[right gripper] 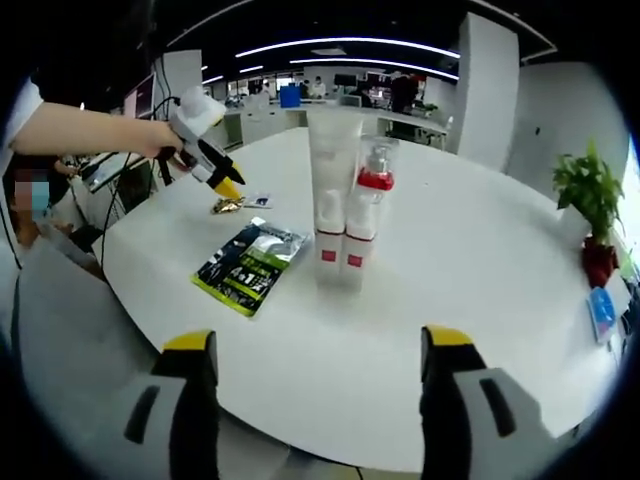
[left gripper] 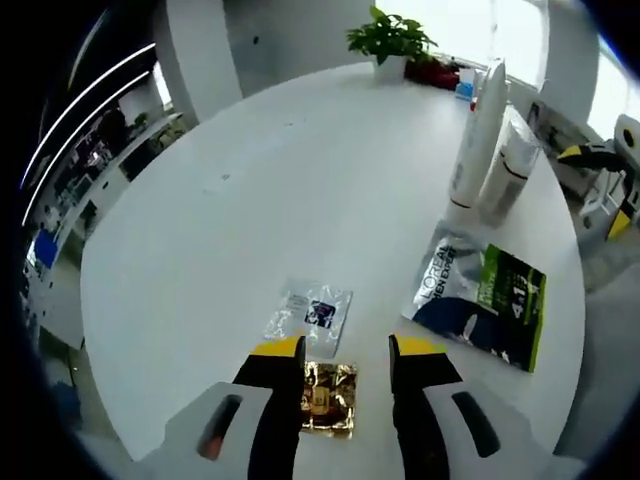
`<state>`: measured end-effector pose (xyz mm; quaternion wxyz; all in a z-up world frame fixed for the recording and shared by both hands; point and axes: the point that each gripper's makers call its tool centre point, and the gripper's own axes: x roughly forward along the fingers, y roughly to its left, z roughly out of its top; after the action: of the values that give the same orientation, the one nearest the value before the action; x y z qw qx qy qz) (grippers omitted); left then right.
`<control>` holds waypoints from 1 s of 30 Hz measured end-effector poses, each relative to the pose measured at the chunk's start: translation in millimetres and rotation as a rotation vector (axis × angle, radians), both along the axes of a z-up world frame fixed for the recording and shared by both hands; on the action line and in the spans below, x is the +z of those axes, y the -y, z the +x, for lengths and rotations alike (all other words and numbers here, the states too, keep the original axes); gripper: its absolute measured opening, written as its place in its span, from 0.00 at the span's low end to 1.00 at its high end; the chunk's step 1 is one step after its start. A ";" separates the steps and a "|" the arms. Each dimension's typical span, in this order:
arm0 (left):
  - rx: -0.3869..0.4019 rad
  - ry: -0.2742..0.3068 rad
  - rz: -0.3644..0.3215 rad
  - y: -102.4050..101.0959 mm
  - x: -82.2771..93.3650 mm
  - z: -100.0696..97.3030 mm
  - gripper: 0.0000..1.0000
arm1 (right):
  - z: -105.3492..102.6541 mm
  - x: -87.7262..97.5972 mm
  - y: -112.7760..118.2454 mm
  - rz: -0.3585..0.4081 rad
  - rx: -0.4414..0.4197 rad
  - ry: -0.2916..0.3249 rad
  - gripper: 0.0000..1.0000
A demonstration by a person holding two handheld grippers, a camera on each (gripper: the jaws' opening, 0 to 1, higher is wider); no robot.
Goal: Arrange the skincare products in the storage area until every visible bottle or jar stands upright without overlapping.
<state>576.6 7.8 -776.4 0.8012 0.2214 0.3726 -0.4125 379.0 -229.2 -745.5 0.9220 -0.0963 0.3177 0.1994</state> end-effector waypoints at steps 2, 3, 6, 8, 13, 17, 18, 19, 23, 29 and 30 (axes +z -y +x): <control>0.030 -0.006 -0.004 0.1 -4.4 3.7 0.43 | 0.1 -0.3 0.3 -0.001 -0.001 -0.001 0.83; 0.045 -0.010 -0.006 -1.0 -5.5 4.6 0.45 | 0.1 -0.5 0.4 -0.002 -0.002 -0.002 0.83; 0.121 -0.025 -0.023 -1.2 -11.6 11.2 0.52 | -0.1 -1.5 1.0 -0.004 -0.003 -0.007 0.83; 0.163 -0.040 -0.055 1.4 -13.5 14.5 0.63 | 0.0 -1.6 1.3 -0.005 -0.005 -0.008 0.83; 0.311 -0.074 -0.069 -2.9 -20.0 23.6 0.71 | 0.2 -1.3 2.5 -0.003 -0.014 -0.006 0.83; 0.390 -0.081 -0.091 -0.8 -22.8 30.6 0.70 | 0.3 -1.1 3.2 0.001 -0.020 -0.005 0.82; 0.415 -0.079 -0.091 0.3 -23.8 32.9 0.70 | 0.4 -0.9 3.3 0.001 -0.021 -0.004 0.82; 0.427 -0.079 -0.090 0.7 -24.6 34.1 0.69 | 0.5 -0.8 3.8 0.001 -0.023 -0.003 0.82; 0.514 -0.100 -0.093 6.9 -30.6 39.6 0.70 | 1.0 -0.2 5.1 -0.001 -0.030 0.001 0.82; 0.577 -0.053 -0.052 17.7 -33.5 48.7 0.65 | 1.5 -0.1 6.6 -0.008 -0.036 0.003 0.81; 0.587 -0.051 -0.042 18.6 -34.8 49.2 0.64 | 1.5 0.1 6.8 -0.008 -0.036 0.004 0.81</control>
<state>625.8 -10.9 -811.2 0.8811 0.0769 0.4321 -0.1763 380.6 -236.0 -745.5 0.9257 -0.0946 0.3184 0.1811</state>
